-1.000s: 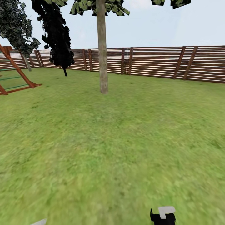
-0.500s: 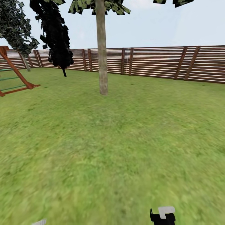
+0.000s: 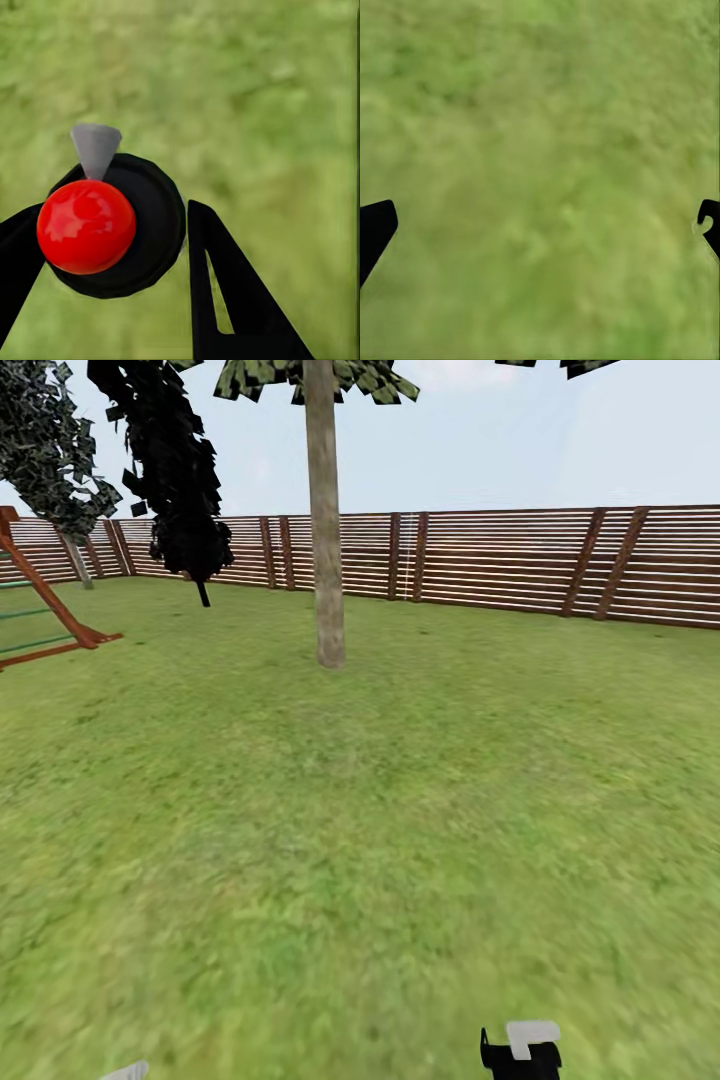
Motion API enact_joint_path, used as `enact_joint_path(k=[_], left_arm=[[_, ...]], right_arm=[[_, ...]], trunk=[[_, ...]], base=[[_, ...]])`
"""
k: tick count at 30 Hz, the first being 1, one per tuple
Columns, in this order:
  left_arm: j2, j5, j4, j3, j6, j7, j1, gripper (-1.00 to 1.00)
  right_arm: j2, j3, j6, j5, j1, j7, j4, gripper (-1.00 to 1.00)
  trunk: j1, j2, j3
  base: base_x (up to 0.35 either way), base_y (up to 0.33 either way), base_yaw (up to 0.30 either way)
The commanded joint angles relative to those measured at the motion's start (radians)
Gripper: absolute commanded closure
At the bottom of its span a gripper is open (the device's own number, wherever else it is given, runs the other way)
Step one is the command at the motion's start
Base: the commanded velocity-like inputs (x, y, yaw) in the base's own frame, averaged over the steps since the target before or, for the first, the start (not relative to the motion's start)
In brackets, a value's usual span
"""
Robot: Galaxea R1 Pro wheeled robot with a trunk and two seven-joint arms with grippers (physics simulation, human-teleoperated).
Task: In the garden, pick up the pesticide atomizer on the floor and spray pesticide onto both trees until each tree trunk is fully covered.
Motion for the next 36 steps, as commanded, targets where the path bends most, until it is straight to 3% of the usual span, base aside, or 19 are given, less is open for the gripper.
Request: enact_joint_path(k=[1,36], left_arm=[[0.0,0.0,0.0,0.0,0.0,0.0,0.0,1.0],[0.0,-0.001,0.0,0.0,0.001,0.0,0.0,1.0]], right_arm=[[0.0,0.0,0.0,0.0,0.0,0.0,0.0,-1.0],[0.0,0.0,0.0,0.0,0.0,0.0,0.0,-1.0]], trunk=[[0.0,0.0,0.0],[0.0,0.0,0.0]], base=[[0.34,0.0,0.0],[0.34,0.0,0.0]])
